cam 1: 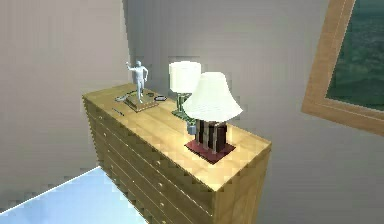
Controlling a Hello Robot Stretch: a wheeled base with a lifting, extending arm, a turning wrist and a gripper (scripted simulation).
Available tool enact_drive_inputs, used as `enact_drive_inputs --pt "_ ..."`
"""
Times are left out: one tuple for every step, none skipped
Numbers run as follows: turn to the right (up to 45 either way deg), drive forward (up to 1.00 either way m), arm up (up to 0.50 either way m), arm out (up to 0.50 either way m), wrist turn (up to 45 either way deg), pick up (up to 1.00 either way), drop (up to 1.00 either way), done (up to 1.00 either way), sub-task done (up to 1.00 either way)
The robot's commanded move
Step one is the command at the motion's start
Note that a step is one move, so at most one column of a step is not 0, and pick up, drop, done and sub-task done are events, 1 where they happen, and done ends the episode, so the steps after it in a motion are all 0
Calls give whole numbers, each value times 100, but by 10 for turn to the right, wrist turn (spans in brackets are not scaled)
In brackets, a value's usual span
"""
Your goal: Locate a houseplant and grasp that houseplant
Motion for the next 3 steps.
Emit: enact_drive_inputs --pt "-30 0 0 0 0 0 0 0 0" --pt "0 20 0 0 0 0 0 0 0" --pt "-450 0 0 0 0 0 0 0 0"
